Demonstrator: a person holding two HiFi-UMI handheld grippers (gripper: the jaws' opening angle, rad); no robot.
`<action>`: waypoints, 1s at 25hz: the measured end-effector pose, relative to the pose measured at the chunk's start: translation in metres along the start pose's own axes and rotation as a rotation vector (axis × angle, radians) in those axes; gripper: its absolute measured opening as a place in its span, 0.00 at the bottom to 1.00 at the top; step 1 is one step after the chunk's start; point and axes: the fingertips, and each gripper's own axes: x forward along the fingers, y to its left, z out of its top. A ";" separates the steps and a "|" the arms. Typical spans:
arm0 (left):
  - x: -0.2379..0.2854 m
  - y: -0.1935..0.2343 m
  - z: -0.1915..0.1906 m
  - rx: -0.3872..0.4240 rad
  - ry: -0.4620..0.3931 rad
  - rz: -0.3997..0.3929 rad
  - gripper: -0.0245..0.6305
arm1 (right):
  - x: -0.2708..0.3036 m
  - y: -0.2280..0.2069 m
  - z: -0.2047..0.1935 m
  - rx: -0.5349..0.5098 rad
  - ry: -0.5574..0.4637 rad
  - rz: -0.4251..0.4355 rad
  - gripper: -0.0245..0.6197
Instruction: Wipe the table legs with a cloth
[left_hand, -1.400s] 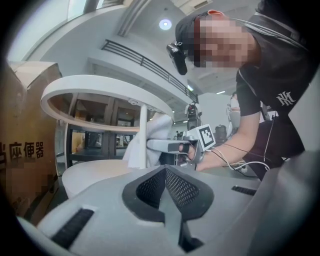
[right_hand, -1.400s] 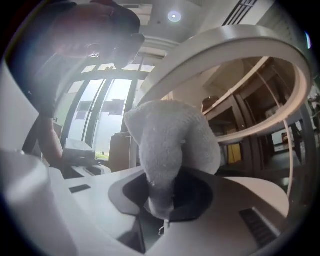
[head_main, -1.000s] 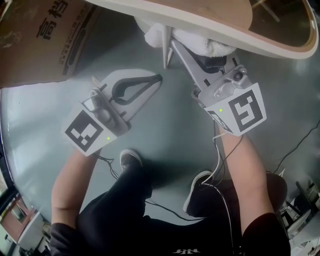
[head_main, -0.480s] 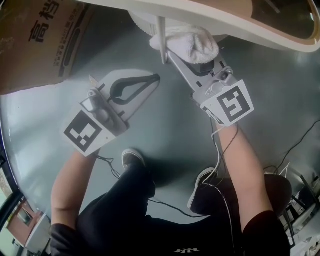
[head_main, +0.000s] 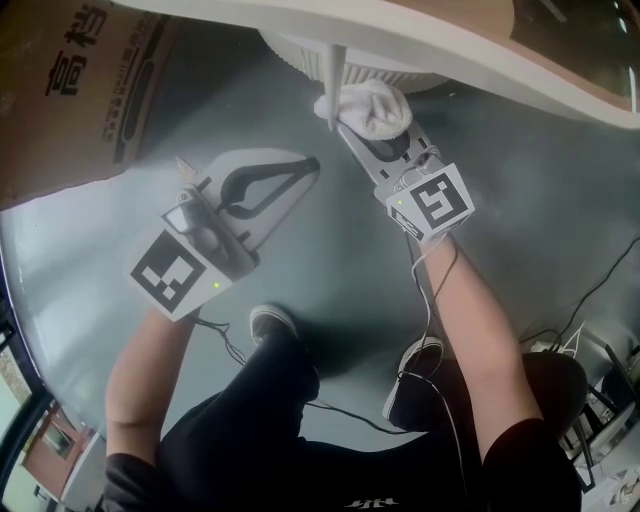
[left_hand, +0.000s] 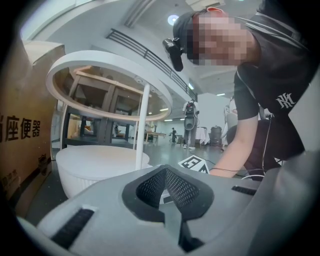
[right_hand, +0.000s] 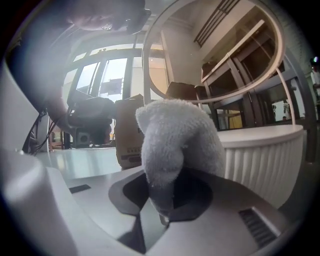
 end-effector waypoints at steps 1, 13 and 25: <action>-0.001 0.000 -0.001 0.000 0.001 -0.001 0.04 | 0.001 -0.001 -0.006 0.005 0.001 -0.001 0.15; -0.006 -0.002 -0.010 -0.005 0.015 -0.017 0.04 | 0.008 -0.005 -0.068 0.024 0.151 -0.003 0.15; -0.004 -0.002 -0.004 0.005 0.014 -0.013 0.04 | 0.010 -0.010 -0.103 0.059 0.371 0.032 0.15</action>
